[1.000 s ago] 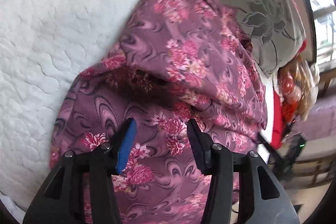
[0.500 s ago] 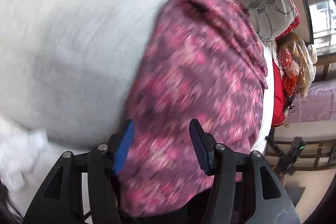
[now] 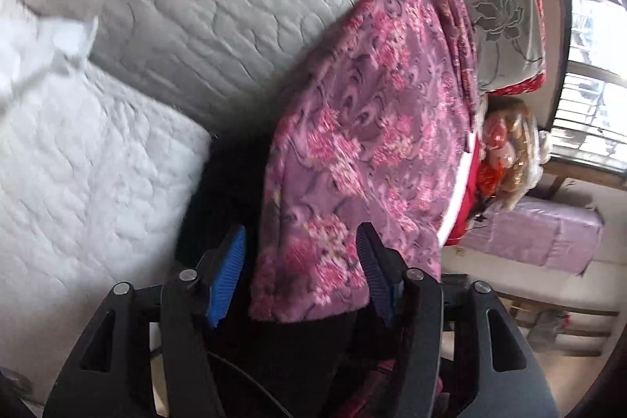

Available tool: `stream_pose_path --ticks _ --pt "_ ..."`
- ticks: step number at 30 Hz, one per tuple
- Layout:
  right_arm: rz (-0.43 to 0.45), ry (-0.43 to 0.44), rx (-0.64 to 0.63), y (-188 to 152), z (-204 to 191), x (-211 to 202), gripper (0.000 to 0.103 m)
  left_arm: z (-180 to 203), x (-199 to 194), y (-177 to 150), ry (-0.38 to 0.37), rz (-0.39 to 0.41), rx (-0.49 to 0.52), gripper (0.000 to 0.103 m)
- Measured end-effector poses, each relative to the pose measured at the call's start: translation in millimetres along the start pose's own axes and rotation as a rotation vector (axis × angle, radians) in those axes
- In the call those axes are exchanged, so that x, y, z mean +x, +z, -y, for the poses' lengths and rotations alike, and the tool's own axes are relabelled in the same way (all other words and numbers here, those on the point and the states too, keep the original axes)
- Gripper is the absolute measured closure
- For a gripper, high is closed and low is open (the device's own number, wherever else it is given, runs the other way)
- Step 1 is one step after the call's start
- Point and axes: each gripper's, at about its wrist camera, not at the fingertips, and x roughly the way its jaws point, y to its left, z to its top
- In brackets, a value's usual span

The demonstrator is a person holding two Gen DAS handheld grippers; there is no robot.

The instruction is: Fold small clothes

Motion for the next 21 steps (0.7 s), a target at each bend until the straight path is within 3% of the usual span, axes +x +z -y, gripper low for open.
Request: stream_pose_path --ticks 1,6,7,8,10,11,12,13,16,21 --pt "-0.006 0.043 0.012 0 0 3 0.043 2 1 -2 -0.004 0.000 0.004 0.036" --pt "-0.020 0.117 0.013 3 -3 8 0.043 16 8 -15 0.028 0.003 0.058 0.037" --pt "-0.020 0.130 0.011 4 -3 5 0.043 19 7 -17 0.059 0.009 0.078 0.048" --pt "-0.019 0.123 -0.004 4 -7 4 0.048 24 8 -19 0.104 0.014 0.103 0.064" --pt "-0.016 0.089 -0.057 3 -17 3 0.071 32 9 -22 0.195 0.017 0.146 0.074" --pt "-0.012 0.083 -0.090 4 -22 1 0.093 35 7 -22 0.204 0.025 0.152 0.083" --pt "-0.007 0.070 -0.121 5 -29 -2 0.098 38 4 -22 0.210 0.031 0.160 0.092" --pt "0.003 0.061 -0.148 4 -33 -7 0.099 40 1 -22 0.172 0.031 0.160 0.097" --pt "0.044 0.096 -0.191 5 -50 -17 0.099 53 -13 -21 0.031 0.068 0.155 0.097" --pt "0.139 0.226 -0.198 22 -74 -41 0.099 84 -30 -6 -0.091 0.154 0.196 0.097"
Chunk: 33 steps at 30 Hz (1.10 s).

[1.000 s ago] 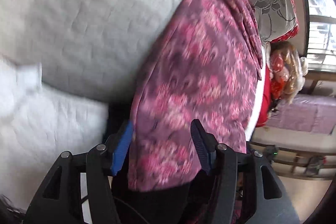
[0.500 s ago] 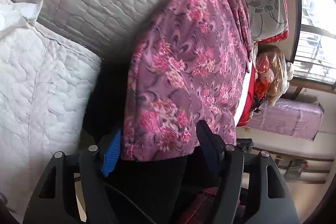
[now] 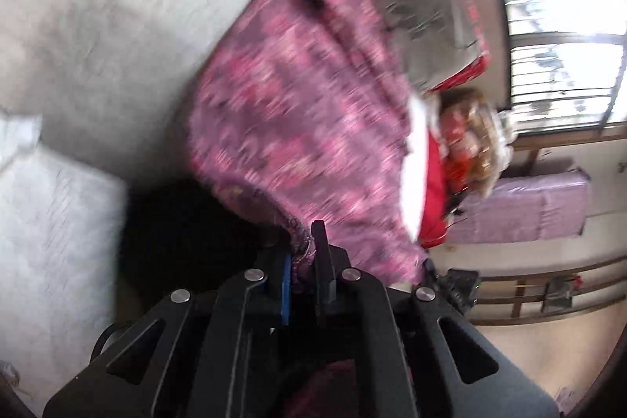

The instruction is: Fold small clothes

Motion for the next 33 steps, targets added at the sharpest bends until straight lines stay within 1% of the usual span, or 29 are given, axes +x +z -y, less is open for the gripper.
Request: stream_pose_path --ticks 3,6,8,9,13,15,16,18,20,24,26,27,29,31,32,33 --pt "0.036 0.036 -0.019 22 -15 1 0.099 14 -1 19 -0.040 0.043 0.014 0.097" --pt "0.064 0.062 -0.035 40 -30 8 0.099 23 1 43 -0.070 0.088 0.005 0.097" --pt "0.097 0.079 -0.044 59 -40 13 0.099 27 0 60 -0.082 0.119 0.002 0.097" --pt "0.107 0.086 -0.045 65 -42 14 0.099 29 2 69 -0.083 0.136 0.003 0.097" --pt "0.173 0.110 -0.030 109 -45 23 0.099 41 4 113 -0.073 0.207 0.016 0.097" --pt "0.201 0.110 -0.019 134 -44 32 0.099 47 9 142 -0.062 0.253 0.024 0.097" --pt "0.212 0.107 -0.014 145 -42 37 0.099 49 11 152 -0.062 0.265 0.029 0.097" --pt "0.234 0.102 0.007 168 -37 49 0.099 55 20 182 -0.055 0.294 0.033 0.097" --pt "0.256 0.097 0.034 191 -29 62 0.099 60 35 213 -0.062 0.303 0.032 0.097" --pt "0.288 0.086 0.088 233 -12 90 0.099 74 70 269 -0.029 0.304 0.042 0.097" --pt "0.308 0.068 0.109 257 -4 108 0.099 80 92 297 -0.006 0.302 0.041 0.097" --pt "0.314 0.063 0.122 264 0 114 0.099 80 98 306 -0.001 0.299 0.038 0.097" --pt "0.329 0.042 0.165 281 13 128 0.099 75 116 328 0.017 0.289 0.003 0.097" --pt "0.331 0.007 0.208 295 28 143 0.099 65 135 345 0.051 0.272 -0.043 0.097" --pt "0.320 -0.014 0.232 301 37 152 0.099 58 145 353 0.068 0.254 -0.070 0.097" --pt "0.296 -0.038 0.262 307 47 163 0.097 51 155 359 0.092 0.232 -0.099 0.097"
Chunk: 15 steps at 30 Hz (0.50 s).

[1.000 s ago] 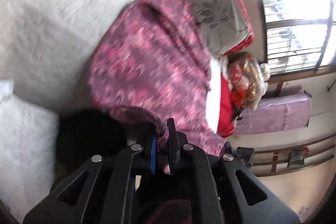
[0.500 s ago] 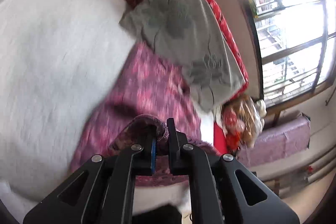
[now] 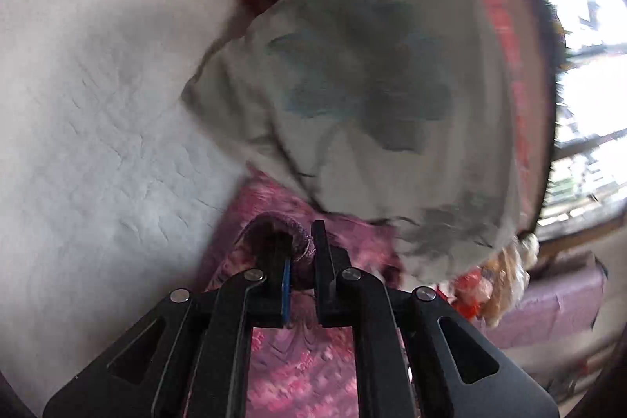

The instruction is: Fold small clothes

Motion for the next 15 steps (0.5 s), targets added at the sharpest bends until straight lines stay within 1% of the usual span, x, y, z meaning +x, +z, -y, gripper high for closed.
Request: stream_pose_path --ticks 1,2,3,4,5,6,7,8,9,10,11,12,13,14,15 --pt "-0.017 -0.026 0.022 3 5 8 0.093 -6 8 3 0.020 -0.021 -0.029 0.097" --pt "-0.041 -0.065 0.061 6 13 16 0.093 -12 14 6 0.018 -0.043 -0.066 0.097" --pt "-0.051 -0.074 0.089 9 18 20 0.093 -17 16 9 -0.005 -0.060 -0.096 0.097" --pt "-0.027 -0.049 0.123 14 21 17 0.093 -20 14 12 -0.031 -0.064 -0.121 0.096" --pt "0.005 -0.002 0.138 17 21 12 0.091 -23 10 15 -0.068 -0.061 -0.151 0.095" --pt "0.040 0.023 0.145 20 21 6 0.084 -27 5 17 -0.120 -0.058 -0.181 0.094" --pt "0.115 0.050 0.155 24 21 -8 0.079 -30 0 17 -0.157 -0.052 -0.202 0.089" --pt "0.154 0.062 0.159 25 21 -16 0.069 -31 -6 16 -0.189 -0.044 -0.210 0.082" --pt "0.184 0.073 0.141 24 19 -27 0.067 -31 -13 14 -0.196 -0.037 -0.193 0.078" --pt "0.168 0.064 0.114 24 16 -29 0.067 -28 -20 10 -0.190 -0.025 -0.163 0.072" --pt "0.106 0.021 0.039 18 7 -28 0.067 -25 -28 4 -0.189 -0.018 -0.120 0.068" --pt "0.066 0.002 -0.015 11 1 -26 0.067 -23 -33 -3 -0.202 -0.020 -0.081 0.067" --pt "0.000 -0.002 -0.087 -1 -8 -22 0.067 -22 -38 -11 -0.216 -0.026 -0.052 0.065" --pt "-0.069 0.009 -0.135 -12 -13 -15 0.067 -21 -41 -22 -0.238 -0.038 -0.020 0.061" --pt "-0.116 0.014 -0.158 -19 -15 -9 0.065 -19 -40 -32 -0.252 -0.058 0.010 0.057"
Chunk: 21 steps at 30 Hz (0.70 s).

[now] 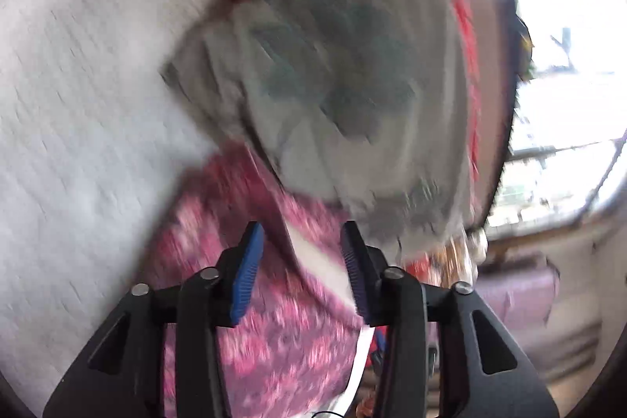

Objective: Fold small clothes
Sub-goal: 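Open both grippers and release the folded floral shirt onto the bed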

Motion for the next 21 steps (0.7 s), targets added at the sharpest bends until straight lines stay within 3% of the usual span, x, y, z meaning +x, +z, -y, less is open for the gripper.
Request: stream_pose_path --ticks 2,4,6,8,10,13,15,17,18,19,20,21 --pt "-0.165 -0.034 -0.047 -19 -7 32 0.061 1 12 -17 0.038 -0.058 0.048 0.051" --pt "-0.220 -0.122 -0.074 -22 -10 57 0.061 0 33 -28 0.112 -0.124 0.074 0.051" --pt "-0.139 -0.141 -0.081 -9 -14 71 0.062 0 53 -28 0.195 -0.141 0.072 0.052" --pt "0.012 -0.161 -0.013 15 -12 69 0.062 3 56 -16 0.265 -0.086 0.053 0.053" --pt "0.116 -0.136 0.055 28 -11 55 0.062 7 45 5 0.244 -0.003 -0.022 0.053" --pt "0.130 -0.226 -0.014 29 -18 35 0.056 9 25 17 0.173 0.039 -0.054 0.053" --pt "0.104 -0.384 -0.117 24 -19 28 0.035 9 19 6 0.190 0.029 0.000 0.051" --pt "0.069 -0.503 -0.175 13 -8 31 0.033 3 25 -12 0.216 -0.005 0.031 0.051" --pt "0.039 -0.502 -0.175 8 0 35 0.038 -4 33 -21 0.248 -0.040 0.040 0.051" --pt "0.009 -0.493 -0.170 4 4 44 0.049 -9 38 -27 0.273 -0.056 0.052 0.053" --pt "-0.015 -0.476 -0.172 0 6 49 0.094 -8 36 -34 0.280 -0.035 0.088 0.053" --pt "-0.014 -0.483 -0.177 -1 5 51 0.096 -5 32 -38 0.291 -0.015 0.128 0.053"
